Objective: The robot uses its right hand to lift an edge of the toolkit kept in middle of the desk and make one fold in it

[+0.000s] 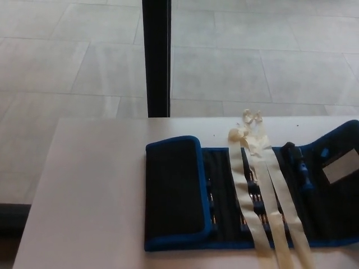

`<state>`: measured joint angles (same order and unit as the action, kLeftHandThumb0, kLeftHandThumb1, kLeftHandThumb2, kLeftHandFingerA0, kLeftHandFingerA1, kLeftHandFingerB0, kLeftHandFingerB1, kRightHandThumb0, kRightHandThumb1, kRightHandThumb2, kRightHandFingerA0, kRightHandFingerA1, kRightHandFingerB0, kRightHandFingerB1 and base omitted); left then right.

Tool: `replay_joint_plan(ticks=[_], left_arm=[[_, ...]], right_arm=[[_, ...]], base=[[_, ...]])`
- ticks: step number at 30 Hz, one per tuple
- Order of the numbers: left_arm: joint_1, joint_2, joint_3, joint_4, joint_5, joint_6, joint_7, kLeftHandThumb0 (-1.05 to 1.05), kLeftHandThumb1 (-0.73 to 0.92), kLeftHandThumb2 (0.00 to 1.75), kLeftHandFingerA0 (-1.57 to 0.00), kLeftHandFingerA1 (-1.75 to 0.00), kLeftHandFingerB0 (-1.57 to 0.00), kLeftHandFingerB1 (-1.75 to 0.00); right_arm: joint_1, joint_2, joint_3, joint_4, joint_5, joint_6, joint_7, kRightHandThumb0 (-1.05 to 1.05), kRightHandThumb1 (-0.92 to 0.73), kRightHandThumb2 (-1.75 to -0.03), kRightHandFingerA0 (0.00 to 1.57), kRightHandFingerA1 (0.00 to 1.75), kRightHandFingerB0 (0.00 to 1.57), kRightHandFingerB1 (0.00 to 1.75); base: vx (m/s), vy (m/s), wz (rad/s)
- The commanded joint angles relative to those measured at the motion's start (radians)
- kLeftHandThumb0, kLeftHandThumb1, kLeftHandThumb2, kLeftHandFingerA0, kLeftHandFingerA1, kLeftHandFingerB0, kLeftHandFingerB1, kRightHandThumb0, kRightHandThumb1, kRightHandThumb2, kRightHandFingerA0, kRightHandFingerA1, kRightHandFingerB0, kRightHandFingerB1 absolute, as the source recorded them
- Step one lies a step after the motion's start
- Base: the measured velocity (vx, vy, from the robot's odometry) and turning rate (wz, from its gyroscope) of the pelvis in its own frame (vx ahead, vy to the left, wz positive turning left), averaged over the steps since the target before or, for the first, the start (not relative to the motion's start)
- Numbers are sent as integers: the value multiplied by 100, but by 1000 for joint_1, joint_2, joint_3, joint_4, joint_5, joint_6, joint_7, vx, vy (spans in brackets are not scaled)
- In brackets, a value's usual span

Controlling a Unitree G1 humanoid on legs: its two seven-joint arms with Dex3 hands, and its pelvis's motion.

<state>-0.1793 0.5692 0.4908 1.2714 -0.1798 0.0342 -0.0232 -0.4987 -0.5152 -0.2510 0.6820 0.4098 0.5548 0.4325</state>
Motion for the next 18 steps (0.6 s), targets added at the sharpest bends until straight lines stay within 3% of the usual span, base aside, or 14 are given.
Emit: replay_joint_plan(ticks=[1, 8, 9, 10, 18], left_arm=[[-2, 23, -5, 4, -5, 0, -2, -86, 92, 67, -59, -66, -41, -50], [1, 28, -11, 4, -3, -5, -4, -85, 92, 68, -60, -69, -40, -51], [2, 29, -13, 2, -3, -5, -6, -81, 71, 111, -59, -77, -38, -61], [1, 29, -12, 0, -4, -2, -6, -84, 92, 69, -59, -73, -39, -51], [-7, 23, -13, 3, -6, 0, -1, -86, 92, 68, -58, -66, -40, -50]], right_arm=[[-3, 9, -1, -80, 27, 109, 46, -65, -79, -64, 44, 44, 25, 34], [-17, 27, -34, -143, 46, 153, 30, -64, -77, -63, 48, 47, 26, 35], [-15, 29, -35, -161, 47, 158, 30, -63, -76, -63, 48, 47, 27, 35], [-13, 32, -34, -185, 49, 170, 30, -64, -76, -63, 46, 45, 26, 35], [73, 86, 74, -564, 40, 201, 29, -66, -76, -63, 50, 45, 29, 36]], base=[[0, 0, 0], [0, 0, 0], [0, 0, 0], [0, 0, 0], [0, 0, 0]])
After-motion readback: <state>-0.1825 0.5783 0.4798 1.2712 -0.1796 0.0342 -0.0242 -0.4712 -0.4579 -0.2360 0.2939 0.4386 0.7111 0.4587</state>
